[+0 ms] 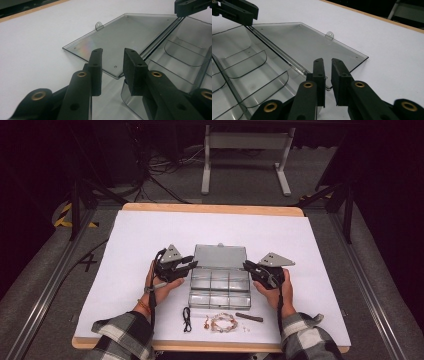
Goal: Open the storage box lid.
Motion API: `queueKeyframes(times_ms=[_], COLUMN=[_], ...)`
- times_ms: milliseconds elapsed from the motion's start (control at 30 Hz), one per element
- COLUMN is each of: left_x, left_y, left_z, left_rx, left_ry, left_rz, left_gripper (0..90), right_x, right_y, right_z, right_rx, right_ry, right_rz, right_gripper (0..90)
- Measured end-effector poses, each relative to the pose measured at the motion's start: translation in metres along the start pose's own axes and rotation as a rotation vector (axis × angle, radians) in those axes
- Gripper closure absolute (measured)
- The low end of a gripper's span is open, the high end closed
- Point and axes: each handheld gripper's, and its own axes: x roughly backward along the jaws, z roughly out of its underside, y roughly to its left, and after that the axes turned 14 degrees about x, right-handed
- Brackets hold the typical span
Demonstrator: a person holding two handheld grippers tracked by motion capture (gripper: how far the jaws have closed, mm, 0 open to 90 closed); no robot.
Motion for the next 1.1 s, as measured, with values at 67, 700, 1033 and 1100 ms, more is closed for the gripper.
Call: queueKeyframes(times_ms=[67, 700, 1033, 1100], left_x=[0.004, 0.088, 0.098, 0.095], left_y=[-0.002, -0.041, -0.064, -0.069], left_z=[0.001, 0.019, 0.056, 0.061], left_rx=[-0.001, -0.156, -0.206, -0.223], left_ry=[-0.019, -0.058, 0.071, 0.112], left_rz=[0.017, 0.141, 0.238, 0.257], left_gripper=[68.6, 68.2, 70.3, 74.0], right_x=[0.004, 0.081, 0.103, 0.104], right_y=[0.000, 0.006, 0.007, 0.009], right_z=[-0.002, 0.000, 0.031, 0.038], right_rx=[0.004, 0.127, 0.122, 0.111], right_ry=[-0.021, -0.077, -0.035, -0.023], right_rz=[0.017, 0.008, 0.000, -0.011], right_gripper=[82.3, 77.9, 72.9, 70.1])
